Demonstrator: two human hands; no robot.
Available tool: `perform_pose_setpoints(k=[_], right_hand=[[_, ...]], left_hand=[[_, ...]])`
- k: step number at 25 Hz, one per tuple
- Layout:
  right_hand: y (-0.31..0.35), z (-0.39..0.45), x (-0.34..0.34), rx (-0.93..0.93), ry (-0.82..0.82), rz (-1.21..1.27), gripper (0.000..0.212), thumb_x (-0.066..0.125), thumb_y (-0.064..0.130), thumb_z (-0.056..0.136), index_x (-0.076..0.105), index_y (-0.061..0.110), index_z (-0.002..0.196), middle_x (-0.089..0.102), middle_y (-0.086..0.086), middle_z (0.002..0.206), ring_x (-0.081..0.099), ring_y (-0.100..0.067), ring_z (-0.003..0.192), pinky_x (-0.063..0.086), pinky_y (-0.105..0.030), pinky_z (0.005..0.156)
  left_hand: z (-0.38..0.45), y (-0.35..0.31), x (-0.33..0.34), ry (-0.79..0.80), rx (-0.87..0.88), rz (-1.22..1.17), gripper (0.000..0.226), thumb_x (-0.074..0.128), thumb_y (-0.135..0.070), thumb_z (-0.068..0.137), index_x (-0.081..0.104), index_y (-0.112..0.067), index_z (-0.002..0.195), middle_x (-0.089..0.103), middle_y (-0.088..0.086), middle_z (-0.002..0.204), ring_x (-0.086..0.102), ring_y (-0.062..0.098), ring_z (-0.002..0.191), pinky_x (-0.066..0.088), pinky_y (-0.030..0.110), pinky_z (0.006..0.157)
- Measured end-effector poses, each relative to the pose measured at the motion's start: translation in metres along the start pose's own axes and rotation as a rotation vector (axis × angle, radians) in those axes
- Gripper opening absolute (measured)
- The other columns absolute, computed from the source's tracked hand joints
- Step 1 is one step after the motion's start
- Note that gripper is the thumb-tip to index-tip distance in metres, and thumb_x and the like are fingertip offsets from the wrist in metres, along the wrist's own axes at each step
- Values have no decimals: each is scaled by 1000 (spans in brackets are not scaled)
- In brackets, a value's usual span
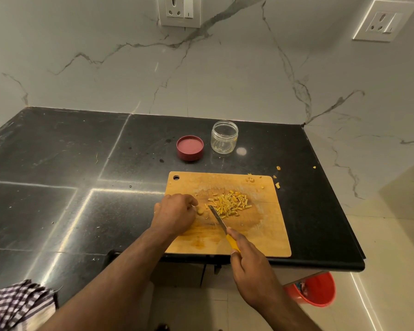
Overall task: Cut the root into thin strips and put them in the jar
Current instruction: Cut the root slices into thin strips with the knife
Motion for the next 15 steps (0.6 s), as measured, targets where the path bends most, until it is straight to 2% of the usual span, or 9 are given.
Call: perform_pose_setpoints(k=[3,8,11,15], right_hand=[[8,1,3,-15,9,-30,50,37,24,105,26,38,151,38,23,138,35,10,118,30,-6,94],[16,3,9,-39,24,-93,51,35,25,105,23,34,153,41,13,145,40,4,112,37,-12,94],[20,4,13,-54,39,-140,52,33,26,105,18,34,154,44,10,140,47,-3,112,42,-19,92],[24,5,18,-60,78,-217,54,30,25,105,12,32,155,45,6,128,49,-9,98,45,-25,82]], left_hand=[[-2,-4,2,19,25,9,25,66,-36,94,72,-34,117,70,-16,115,53,15,115,46,45,97],[-3,-6,4,-43,31,27,19,66,-38,93,75,-34,109,70,-16,106,55,13,108,48,44,94],[-4,-8,4,-60,42,34,15,64,-39,92,75,-33,102,70,-16,100,57,13,102,49,44,91],[-3,-8,6,-47,26,27,12,62,-39,92,73,-34,93,68,-16,92,57,13,98,50,45,89]])
Point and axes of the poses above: each hand's wrist, its own z-axis towards the middle knuckle, its own x-axis out of the palm, y = z × x, the point moved 5 cm from there along z, towards the middle knuckle
